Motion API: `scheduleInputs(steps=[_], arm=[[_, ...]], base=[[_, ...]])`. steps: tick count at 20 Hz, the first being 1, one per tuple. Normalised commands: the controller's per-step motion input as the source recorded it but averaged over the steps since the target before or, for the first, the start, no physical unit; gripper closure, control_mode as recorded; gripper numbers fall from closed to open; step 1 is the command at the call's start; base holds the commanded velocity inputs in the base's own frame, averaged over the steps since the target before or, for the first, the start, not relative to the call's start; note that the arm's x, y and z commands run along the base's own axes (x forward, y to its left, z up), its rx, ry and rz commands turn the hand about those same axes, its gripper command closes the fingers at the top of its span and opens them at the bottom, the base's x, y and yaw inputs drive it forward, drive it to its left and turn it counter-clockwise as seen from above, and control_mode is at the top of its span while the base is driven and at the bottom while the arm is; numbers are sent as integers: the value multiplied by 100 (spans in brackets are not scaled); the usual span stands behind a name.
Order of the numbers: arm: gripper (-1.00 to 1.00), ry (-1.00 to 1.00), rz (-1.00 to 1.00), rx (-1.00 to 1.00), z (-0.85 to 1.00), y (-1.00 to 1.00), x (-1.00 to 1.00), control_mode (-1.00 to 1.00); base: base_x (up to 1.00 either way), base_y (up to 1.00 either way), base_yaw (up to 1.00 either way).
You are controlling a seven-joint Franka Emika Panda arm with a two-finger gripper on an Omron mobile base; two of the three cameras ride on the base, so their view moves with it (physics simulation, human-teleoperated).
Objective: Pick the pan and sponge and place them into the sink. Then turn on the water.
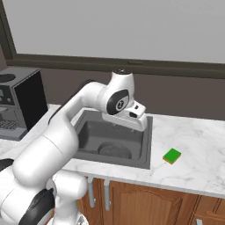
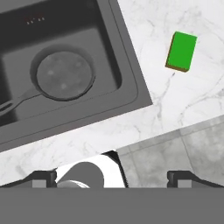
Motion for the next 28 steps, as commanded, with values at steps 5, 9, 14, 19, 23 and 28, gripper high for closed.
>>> scheduleInputs(steps=[5, 9, 14, 19, 23, 28], arm=[[-100, 0, 0, 0, -2, -13, 0, -100], [-100, 0, 0, 0, -6, -13, 0, -100], [-100, 0, 0, 1, -10, -13, 0, -100], [-100, 0, 0, 1, -12, -12, 0, -100], [-100, 0, 0, 0, -13, -11, 0, -100], [-100, -2, 0, 0, -14, -9, 2, -100]], base=[[0, 0, 0], [0, 0, 0], [0, 0, 0], [0, 0, 0], [0, 0, 0], [0, 0, 0]])
